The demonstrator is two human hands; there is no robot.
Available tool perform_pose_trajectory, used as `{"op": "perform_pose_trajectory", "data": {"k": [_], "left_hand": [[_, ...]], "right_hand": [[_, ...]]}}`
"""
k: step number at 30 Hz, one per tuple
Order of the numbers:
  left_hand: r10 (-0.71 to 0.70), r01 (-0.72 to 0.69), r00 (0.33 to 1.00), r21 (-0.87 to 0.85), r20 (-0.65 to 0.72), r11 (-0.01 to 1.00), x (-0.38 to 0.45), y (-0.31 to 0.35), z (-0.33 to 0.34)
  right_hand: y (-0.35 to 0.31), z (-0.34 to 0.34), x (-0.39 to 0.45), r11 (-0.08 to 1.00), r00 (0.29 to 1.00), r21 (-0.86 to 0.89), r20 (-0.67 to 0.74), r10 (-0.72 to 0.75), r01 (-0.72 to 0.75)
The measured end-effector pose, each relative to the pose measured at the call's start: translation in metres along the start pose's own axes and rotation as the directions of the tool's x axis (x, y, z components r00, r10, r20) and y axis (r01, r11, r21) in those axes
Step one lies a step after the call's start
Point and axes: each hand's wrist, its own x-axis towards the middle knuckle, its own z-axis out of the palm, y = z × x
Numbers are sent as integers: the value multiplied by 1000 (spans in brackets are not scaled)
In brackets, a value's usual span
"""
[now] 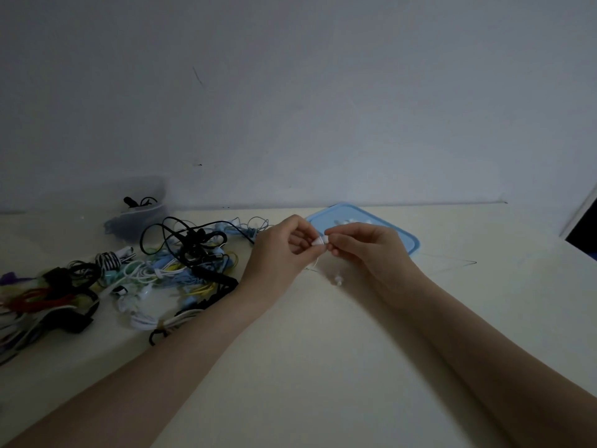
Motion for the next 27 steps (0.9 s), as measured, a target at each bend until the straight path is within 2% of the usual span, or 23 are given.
{"op": "perform_pose_trajectory", "data": {"k": [9,12,15,19,22,24,27], "left_hand": [[53,-54,997,16,47,998,-5,2,-5],[20,-20,998,0,64,1000,-6,1,-5],[-29,40,994,-102,101,994,-5,2,-7],[-40,54,992,-119,120,991,-3,2,-7],[-39,49,993,-80,114,996,-3,1,-6],[-36,44,992,-61,123,997,-2,0,-5],[-9,8,996,12,88,1000,-2,-4,-3]], "right_hand": [[-4,-5,-2,995,993,14,69,100,-101],[-6,-5,-2,984,982,47,85,170,-175],[-9,-6,-4,960,967,140,122,225,-241],[-10,-5,-4,956,968,166,117,223,-240],[-7,-5,-4,988,985,-1,74,153,-154],[-8,-4,-4,979,997,-193,26,74,-67],[-17,-8,3,841,987,-538,-100,-127,54]]}}
